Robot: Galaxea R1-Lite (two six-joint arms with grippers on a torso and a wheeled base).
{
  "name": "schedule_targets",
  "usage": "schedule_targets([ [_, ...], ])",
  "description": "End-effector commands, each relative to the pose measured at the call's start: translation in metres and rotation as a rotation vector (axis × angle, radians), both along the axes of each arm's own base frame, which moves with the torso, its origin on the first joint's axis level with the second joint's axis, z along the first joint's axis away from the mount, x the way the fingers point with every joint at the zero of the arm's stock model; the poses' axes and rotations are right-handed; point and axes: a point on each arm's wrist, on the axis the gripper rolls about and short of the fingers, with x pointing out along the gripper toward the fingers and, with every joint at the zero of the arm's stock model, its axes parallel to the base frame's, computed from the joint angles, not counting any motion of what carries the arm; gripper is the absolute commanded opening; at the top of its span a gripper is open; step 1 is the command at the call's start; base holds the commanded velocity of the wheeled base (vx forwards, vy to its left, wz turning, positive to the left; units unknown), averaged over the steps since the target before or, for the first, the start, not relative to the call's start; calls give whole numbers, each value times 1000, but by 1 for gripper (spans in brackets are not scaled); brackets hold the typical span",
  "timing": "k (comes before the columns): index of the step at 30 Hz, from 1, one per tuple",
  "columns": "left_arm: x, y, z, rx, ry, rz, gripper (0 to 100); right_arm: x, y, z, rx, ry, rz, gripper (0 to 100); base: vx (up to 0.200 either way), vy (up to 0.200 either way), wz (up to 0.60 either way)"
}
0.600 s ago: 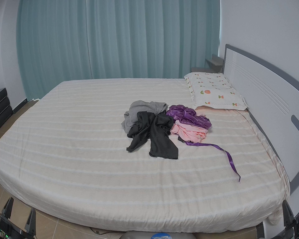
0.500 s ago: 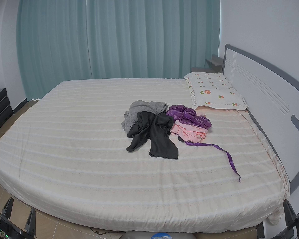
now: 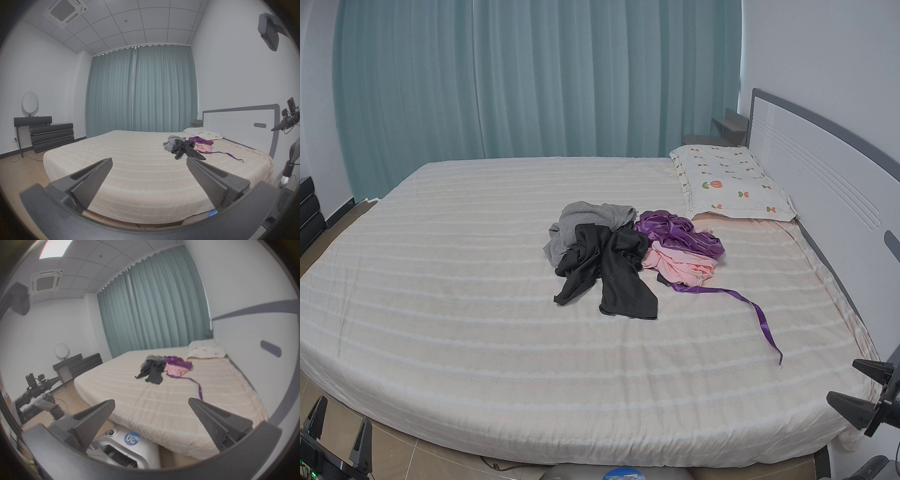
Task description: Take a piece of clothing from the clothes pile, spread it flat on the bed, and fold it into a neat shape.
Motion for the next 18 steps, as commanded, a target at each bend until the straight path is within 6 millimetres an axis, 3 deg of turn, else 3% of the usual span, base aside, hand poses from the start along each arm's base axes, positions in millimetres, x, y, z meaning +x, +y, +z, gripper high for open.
schedule_targets([
  [1, 0, 0, -5, 0, 6, 1, 100, 65, 18, -7, 47, 268, 92, 100, 0, 0, 0],
  [2, 0, 0, -5, 0, 6, 1, 100, 86, 24, -9, 54, 282, 100, 100, 0, 0, 0],
  [3, 0, 0, -5, 0, 6, 1, 100, 88, 25, -10, 55, 285, 101, 100, 0, 0, 0],
  [4, 0, 0, -5, 0, 6, 1, 100, 107, 32, -14, 51, 294, 112, 100, 0, 0, 0],
  [9, 0, 0, -5, 0, 6, 1, 100, 164, 51, -36, 34, 333, 115, 100, 0, 0, 0],
  [11, 0, 0, -5, 0, 6, 1, 100, 176, 55, -42, 32, 347, 101, 100, 0, 0, 0],
  [12, 0, 0, -5, 0, 6, 1, 100, 199, 61, -54, 25, 369, 68, 100, 0, 0, 0],
  [14, 0, 0, -5, 0, 6, 1, 100, 209, 64, -60, 24, 375, 55, 100, 0, 0, 0],
  [15, 0, 0, -5, 0, 6, 1, 100, 231, 69, -76, 27, 387, 16, 100, 0, 0, 0],
  [18, 0, 0, -5, 0, 6, 2, 100, 258, 79, -96, 44, 374, -30, 100, 0, 0, 0],
])
